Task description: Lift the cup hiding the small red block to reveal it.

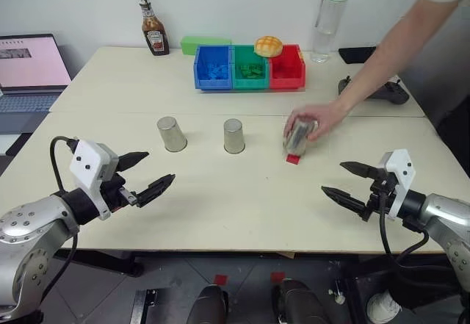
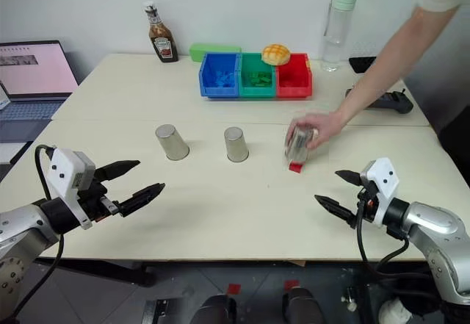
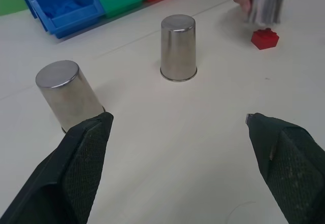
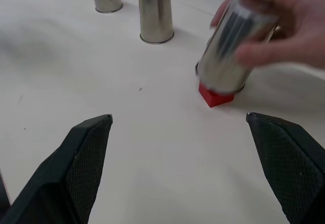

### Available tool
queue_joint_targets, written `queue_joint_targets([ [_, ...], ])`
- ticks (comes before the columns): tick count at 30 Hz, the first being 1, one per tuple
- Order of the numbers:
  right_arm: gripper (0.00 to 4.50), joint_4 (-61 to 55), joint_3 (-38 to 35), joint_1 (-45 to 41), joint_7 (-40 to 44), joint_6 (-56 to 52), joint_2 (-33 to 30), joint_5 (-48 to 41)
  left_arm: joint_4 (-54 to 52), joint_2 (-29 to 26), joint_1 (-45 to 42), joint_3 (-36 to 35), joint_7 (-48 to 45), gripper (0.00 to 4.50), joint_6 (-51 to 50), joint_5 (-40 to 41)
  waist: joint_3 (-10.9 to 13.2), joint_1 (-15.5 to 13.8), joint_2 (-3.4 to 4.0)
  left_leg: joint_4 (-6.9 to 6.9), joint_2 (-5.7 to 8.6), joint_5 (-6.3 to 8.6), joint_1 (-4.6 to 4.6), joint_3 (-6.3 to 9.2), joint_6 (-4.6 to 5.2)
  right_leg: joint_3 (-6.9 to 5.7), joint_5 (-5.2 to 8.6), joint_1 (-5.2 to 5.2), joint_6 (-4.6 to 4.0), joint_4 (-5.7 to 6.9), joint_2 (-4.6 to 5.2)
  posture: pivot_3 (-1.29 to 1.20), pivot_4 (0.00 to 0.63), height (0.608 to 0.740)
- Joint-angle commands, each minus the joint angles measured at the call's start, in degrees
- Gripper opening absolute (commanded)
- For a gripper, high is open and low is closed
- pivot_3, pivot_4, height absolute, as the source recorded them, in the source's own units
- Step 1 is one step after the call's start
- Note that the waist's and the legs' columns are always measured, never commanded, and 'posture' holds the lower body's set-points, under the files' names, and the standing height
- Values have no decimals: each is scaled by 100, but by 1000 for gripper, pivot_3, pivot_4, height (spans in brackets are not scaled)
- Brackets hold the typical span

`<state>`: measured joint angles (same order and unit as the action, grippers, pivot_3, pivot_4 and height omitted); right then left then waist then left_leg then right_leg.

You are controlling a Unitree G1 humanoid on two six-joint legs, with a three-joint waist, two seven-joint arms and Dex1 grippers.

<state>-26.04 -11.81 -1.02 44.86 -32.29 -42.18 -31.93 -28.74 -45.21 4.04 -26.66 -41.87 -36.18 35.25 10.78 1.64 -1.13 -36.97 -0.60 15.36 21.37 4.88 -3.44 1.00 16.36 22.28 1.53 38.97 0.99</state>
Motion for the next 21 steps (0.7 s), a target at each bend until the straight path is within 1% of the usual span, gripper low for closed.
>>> queue_joint_targets([
  [1,4490,-199,-36,-34,10,75,-72,31,-73,-96,-83,-9,-24,4500,37,22,0,0,0,0,0,0,0,0,0,0,0,0,0,0,0,0,150,740],
  [21,4490,-230,124,-212,-22,-29,-68,66,-97,-93,-19,34,-55,4500,117,-60,0,0,0,0,0,0,0,-1,0,0,0,1,0,0,0,0,150,740],
])
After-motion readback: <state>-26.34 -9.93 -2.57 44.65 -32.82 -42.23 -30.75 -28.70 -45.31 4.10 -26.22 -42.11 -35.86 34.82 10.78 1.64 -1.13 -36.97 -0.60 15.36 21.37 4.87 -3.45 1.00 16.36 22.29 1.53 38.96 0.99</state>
